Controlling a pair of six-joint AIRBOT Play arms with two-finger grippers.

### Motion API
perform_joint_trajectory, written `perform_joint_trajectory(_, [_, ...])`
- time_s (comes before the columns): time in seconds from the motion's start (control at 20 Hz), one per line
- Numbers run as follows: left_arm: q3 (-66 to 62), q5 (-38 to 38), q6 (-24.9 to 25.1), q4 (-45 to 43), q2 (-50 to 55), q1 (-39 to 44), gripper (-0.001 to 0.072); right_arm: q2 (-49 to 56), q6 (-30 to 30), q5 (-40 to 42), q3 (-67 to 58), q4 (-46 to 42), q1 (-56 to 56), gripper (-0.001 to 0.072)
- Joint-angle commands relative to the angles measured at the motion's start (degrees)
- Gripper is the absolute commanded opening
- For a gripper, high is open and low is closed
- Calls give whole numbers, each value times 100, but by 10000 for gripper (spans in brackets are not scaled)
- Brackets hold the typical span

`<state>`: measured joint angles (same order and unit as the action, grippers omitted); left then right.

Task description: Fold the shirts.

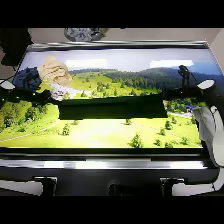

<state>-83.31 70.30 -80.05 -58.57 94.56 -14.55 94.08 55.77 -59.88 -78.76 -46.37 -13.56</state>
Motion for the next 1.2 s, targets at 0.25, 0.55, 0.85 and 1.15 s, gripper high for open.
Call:
perform_joint_trajectory(0.25, [-588,125,-155,101,1113,129,474,732,105,94,-291,-387,61,72])
perform_joint_trajectory(0.55, [-1329,979,-103,98,831,-372,603,98,-367,-988,-728,-1460,-872,679])
perform_joint_trajectory(0.85, [-1327,1034,-98,98,90,-278,603,1178,-111,-2234,-704,-431,-1572,710])
perform_joint_trajectory(1.15, [-1327,1034,-98,101,-319,28,602,1856,-59,-2245,-704,852,-1281,711])
